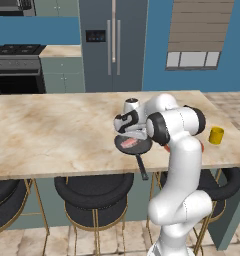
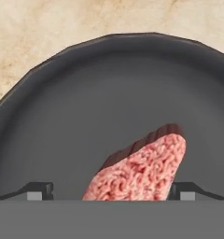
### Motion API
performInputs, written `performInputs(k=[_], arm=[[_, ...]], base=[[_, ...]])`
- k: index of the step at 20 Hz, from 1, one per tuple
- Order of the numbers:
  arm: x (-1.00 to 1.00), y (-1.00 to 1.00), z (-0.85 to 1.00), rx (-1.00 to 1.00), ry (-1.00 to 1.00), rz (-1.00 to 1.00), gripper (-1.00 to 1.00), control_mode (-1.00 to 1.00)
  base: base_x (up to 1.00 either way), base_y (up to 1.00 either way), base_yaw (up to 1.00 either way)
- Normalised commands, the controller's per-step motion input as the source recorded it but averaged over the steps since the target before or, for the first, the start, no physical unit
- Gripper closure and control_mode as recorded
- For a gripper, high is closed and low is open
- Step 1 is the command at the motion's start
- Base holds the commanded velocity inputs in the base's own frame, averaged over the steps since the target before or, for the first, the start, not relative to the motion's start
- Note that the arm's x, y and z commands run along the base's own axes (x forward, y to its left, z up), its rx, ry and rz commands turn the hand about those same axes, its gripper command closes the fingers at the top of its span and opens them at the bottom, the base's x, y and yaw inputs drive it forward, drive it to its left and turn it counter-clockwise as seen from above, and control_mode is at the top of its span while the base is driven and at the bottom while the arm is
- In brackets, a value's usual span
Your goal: Pick up the pan with the steak in it and place it on the dining table. Then place the steak on the plate.
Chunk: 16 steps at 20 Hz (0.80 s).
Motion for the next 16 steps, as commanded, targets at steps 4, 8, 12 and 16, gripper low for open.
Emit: performInputs(k=[4, 8, 12, 16], arm=[[0.16, 0.00, -0.23, 0.00, 0.03, -0.02, -1.00, -1.00], [0.12, -0.01, -0.25, 0.00, 0.02, -0.02, -1.00, -1.00], [-0.02, -0.05, -0.31, 0.00, 0.00, -0.02, -1.00, -1.00], [0.00, 0.00, -0.13, -0.01, 0.00, 0.00, 1.00, -1.00]], base=[[0.00, 0.00, 0.00], [0.00, 0.00, 0.00], [0.00, 0.00, 0.00], [0.00, 0.00, 0.00]])
